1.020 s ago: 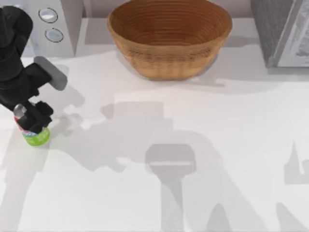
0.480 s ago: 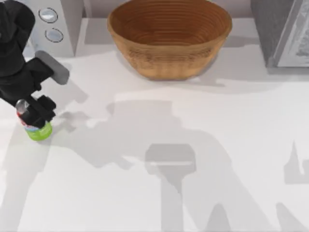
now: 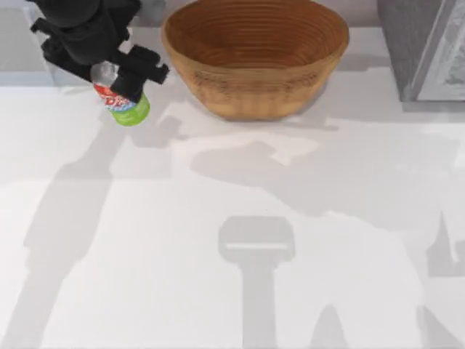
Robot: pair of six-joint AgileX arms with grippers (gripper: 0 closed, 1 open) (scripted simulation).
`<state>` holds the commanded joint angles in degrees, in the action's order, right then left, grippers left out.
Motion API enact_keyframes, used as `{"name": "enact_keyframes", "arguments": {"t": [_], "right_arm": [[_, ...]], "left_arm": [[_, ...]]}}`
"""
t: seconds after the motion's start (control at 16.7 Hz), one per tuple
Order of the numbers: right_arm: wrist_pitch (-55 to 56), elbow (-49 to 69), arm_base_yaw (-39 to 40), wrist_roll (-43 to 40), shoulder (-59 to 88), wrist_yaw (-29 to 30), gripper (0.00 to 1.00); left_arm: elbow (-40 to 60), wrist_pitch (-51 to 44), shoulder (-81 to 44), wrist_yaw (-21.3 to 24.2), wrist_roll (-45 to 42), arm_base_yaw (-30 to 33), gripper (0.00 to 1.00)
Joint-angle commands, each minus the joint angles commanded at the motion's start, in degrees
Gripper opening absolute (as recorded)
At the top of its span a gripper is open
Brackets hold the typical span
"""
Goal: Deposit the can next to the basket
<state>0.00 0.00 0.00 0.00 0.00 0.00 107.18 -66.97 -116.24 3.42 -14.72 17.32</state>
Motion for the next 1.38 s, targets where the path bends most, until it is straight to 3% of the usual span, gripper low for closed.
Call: {"name": "enact_keyframes", "arguments": {"t": [0.42,0.66,0.84,1.38], "right_arm": [[0.0,0.0,0.0,0.0,0.0,0.0,1.00],[0.0,0.0,0.0,0.0,0.0,0.0,1.00],[0.0,0.0,0.0,0.0,0.0,0.0,1.00],[0.0,0.0,0.0,0.0,0.0,0.0,1.00]], "left_arm": [[17.5,-8.5,-12.3,-0.7,35.8,15.4,0.00],[20.9,-11.0,-20.5,-2.3,49.5,21.7,0.00],[21.7,-11.5,-24.0,-3.1,53.4,23.3,0.00],[20.2,-10.8,-24.0,-2.9,53.4,23.7,0.00]]}}
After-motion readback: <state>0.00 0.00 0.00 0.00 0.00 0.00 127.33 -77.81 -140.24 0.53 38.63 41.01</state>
